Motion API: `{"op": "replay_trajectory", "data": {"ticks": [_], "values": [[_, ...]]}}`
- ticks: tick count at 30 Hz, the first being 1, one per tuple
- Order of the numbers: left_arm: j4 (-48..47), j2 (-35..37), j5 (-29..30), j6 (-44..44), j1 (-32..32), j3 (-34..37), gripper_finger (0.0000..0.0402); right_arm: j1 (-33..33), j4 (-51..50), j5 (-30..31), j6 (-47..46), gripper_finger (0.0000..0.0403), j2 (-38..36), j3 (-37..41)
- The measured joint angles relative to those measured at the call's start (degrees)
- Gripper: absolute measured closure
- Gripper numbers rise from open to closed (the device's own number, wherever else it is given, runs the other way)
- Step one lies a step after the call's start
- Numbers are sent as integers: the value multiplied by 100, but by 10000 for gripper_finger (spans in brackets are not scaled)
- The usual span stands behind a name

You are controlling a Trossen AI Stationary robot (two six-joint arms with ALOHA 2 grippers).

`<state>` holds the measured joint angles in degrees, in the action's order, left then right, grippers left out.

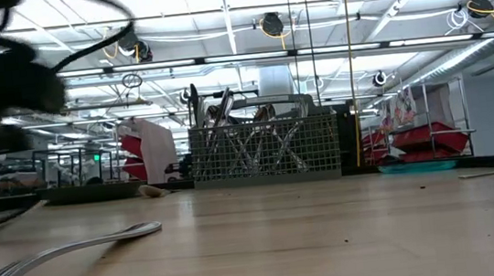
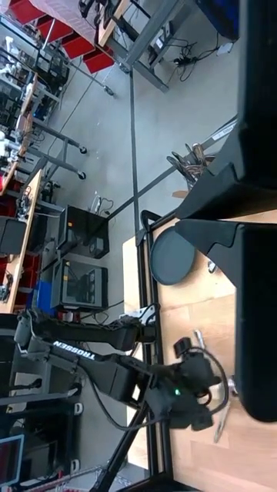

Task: Sort silverware
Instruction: Put the fork into the silverware basket

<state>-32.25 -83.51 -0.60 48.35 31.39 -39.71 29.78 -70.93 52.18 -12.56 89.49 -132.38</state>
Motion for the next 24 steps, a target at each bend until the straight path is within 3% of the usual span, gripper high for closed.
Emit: {"op": "replay_trajectory", "data": {"ticks": [5, 12, 15, 17, 20, 24], "values": [[543, 1, 674, -523, -845, -277, 401, 0, 4, 0, -7, 403, 0, 0], [55, 146, 1178, -895, -1670, -1462, 396, 2, -175, 10, -26, 403, 0, 0], [-547, 344, 1525, -2046, -1625, -1944, 394, 116, -565, 0, -147, 403, -1, 0], [-876, 464, 1370, -3433, -1487, -2123, 394, 260, -861, -79, -158, 403, -4, 0], [-1538, 528, 546, -5183, -1302, -2137, 393, 504, -1263, -358, -441, 403, -21, 0], [-2673, 486, -446, -6647, -1197, -2135, 379, 825, -1921, -1015, -1591, 389, -59, 21]]}}
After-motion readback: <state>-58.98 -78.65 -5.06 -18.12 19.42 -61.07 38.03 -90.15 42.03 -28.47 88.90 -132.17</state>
